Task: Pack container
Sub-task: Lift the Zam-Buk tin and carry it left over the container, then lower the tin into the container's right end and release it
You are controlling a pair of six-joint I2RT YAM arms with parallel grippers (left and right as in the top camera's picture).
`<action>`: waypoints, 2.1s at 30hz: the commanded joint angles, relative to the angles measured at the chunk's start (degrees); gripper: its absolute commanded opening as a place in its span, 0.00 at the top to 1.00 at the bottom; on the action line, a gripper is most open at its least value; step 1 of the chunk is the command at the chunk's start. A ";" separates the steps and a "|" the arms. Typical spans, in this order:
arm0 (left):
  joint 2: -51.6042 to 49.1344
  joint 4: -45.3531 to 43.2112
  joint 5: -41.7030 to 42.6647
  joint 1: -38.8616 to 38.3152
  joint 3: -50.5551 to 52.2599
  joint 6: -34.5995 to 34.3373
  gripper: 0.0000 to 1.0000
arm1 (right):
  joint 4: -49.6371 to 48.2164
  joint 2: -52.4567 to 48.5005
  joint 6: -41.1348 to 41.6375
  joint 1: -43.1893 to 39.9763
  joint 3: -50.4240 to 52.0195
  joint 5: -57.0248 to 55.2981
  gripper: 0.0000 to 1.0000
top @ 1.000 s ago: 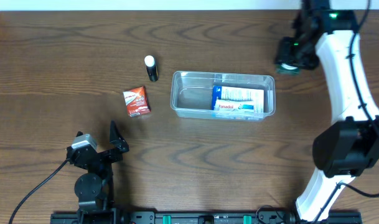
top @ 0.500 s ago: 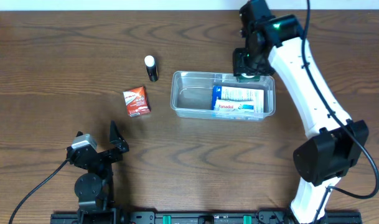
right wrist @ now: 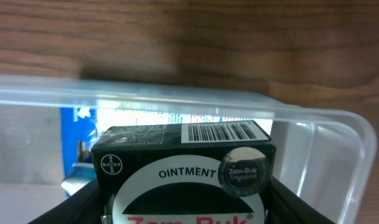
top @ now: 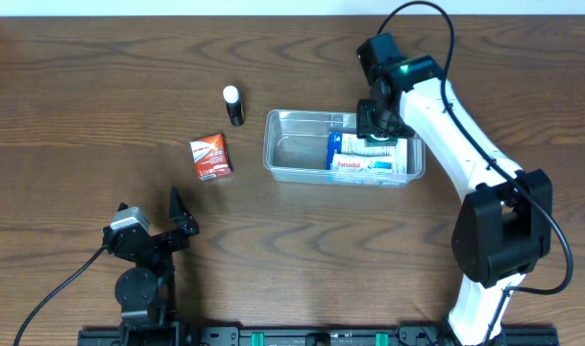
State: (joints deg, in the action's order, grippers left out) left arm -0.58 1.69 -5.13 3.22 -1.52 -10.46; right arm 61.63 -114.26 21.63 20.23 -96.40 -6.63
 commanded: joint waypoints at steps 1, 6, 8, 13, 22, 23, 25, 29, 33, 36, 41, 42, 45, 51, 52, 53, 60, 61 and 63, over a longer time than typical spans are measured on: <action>0.35 1.95 -1.53 0.13 1.29 0.35 0.02 | -2.36 0.70 1.36 -0.28 2.86 -2.69 0.51; 0.35 1.95 -1.53 0.13 1.29 0.35 0.02 | -5.07 0.70 1.70 -1.49 5.46 -3.04 0.52; 0.35 1.95 -1.53 0.13 1.29 0.35 0.02 | -5.03 0.70 1.70 -2.14 5.46 -3.04 0.52; 0.35 1.95 -1.53 0.13 1.29 0.35 0.02 | -4.90 0.72 1.68 -3.19 5.57 -3.06 0.52; 0.35 1.95 -1.53 0.13 1.29 0.35 0.02 | -5.31 0.72 1.73 -3.23 6.16 -7.58 0.55; 0.35 1.95 -1.53 0.13 1.29 0.35 0.02 | -5.27 0.72 1.73 -3.30 6.27 -7.58 0.55; 0.35 1.95 -1.53 0.13 1.29 0.35 0.02 | -5.27 0.72 1.75 -3.34 6.45 -7.56 0.53; 0.35 1.95 -1.53 0.13 1.29 0.35 0.02 | -5.38 0.72 1.73 -3.34 6.60 -7.54 0.49; 0.35 1.95 -1.53 0.13 1.29 0.35 0.02 | -5.35 0.72 1.73 -3.34 6.60 -7.50 0.37; 0.35 1.95 -1.53 0.13 1.29 0.35 0.02 | -5.42 0.72 1.73 -3.34 6.60 -7.45 0.32; 0.35 1.95 -1.53 0.13 1.29 0.35 0.02 | -5.51 0.72 1.73 -3.34 6.60 -7.30 0.29; 0.35 1.95 -1.53 0.13 1.29 0.35 0.02 | -5.53 0.72 1.73 -3.34 6.60 -7.30 0.28; 0.35 1.95 -1.53 0.13 1.29 0.35 0.02 | -5.53 0.72 1.73 -3.34 6.58 -7.30 0.27; 0.35 1.95 -1.53 0.13 1.29 0.35 0.02 | -5.73 1.14 1.68 -3.34 6.43 -5.51 0.35; 0.35 1.95 -1.53 0.13 1.29 0.35 0.02 | -5.73 1.27 1.68 -3.34 6.43 -4.76 0.38; 0.35 1.95 -1.53 0.13 1.29 0.35 0.02 | -5.70 1.68 1.68 -3.34 6.43 -3.72 0.39; 0.35 1.95 -1.53 0.13 1.29 0.35 0.02 | -5.22 2.73 0.31 -3.34 6.43 -2.99 0.56; 0.35 1.95 -1.53 0.13 1.29 0.35 0.02 | -4.96 2.73 -0.11 -3.34 6.43 -2.99 0.65; 0.35 1.95 -1.53 0.13 1.29 0.35 0.02 | -4.42 2.73 -0.76 -3.34 6.43 -2.99 0.67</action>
State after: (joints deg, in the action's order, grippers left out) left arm -0.58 1.69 -5.13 3.22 -1.52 -10.46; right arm 56.80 -113.25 22.13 17.30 -89.93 -9.78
